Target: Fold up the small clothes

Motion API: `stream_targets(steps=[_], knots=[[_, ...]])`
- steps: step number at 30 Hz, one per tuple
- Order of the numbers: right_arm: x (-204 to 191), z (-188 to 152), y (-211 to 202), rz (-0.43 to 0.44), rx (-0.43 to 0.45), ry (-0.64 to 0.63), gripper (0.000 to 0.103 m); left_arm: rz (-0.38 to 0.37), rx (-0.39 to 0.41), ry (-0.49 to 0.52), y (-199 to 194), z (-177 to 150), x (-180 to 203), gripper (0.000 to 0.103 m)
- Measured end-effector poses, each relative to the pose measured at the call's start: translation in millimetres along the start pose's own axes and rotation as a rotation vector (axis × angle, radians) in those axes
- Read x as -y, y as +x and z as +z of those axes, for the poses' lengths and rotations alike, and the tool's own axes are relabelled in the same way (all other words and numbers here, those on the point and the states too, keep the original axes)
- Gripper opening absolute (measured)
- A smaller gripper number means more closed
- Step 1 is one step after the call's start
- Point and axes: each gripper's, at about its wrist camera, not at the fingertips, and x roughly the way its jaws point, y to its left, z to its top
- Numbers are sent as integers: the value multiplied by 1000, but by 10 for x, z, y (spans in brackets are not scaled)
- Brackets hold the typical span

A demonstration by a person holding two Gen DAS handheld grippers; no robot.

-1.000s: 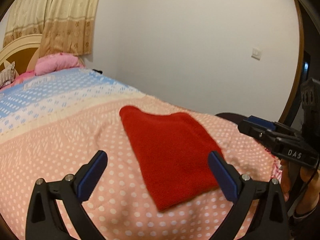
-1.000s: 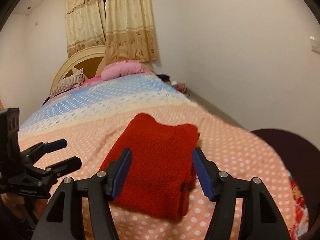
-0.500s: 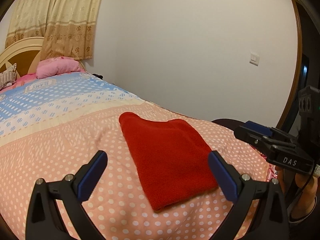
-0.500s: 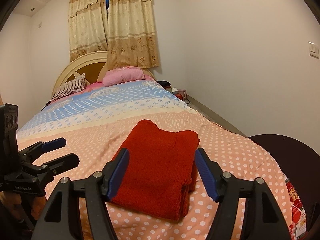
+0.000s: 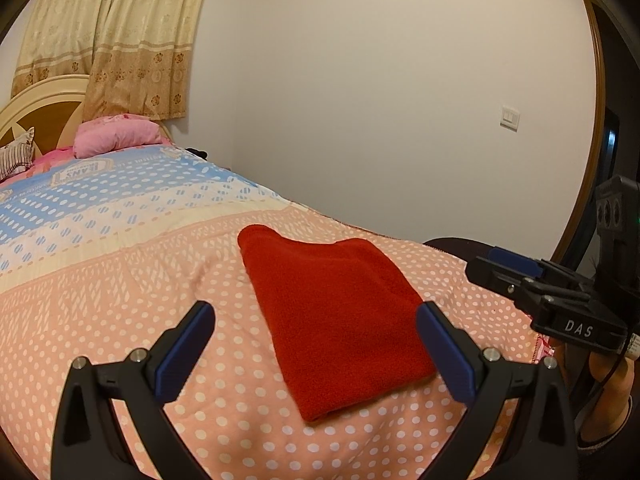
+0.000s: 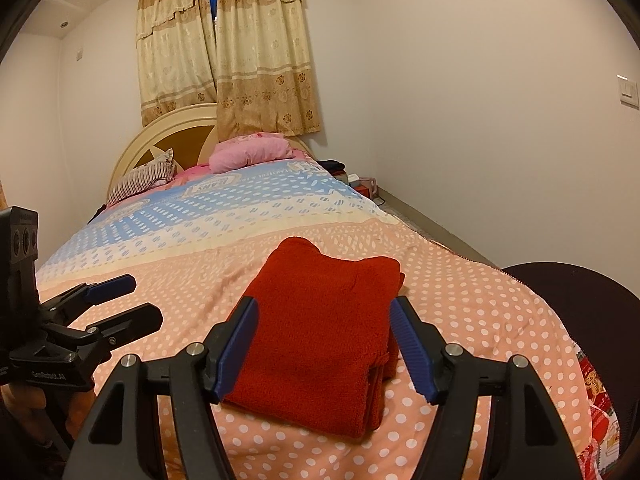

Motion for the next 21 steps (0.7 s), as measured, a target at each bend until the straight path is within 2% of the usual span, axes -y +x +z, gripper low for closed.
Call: stream_targets(steps=[21], knots=[[-59,-24,4,4,-1,2,69,-11,0,-9,-11,2,6,103]])
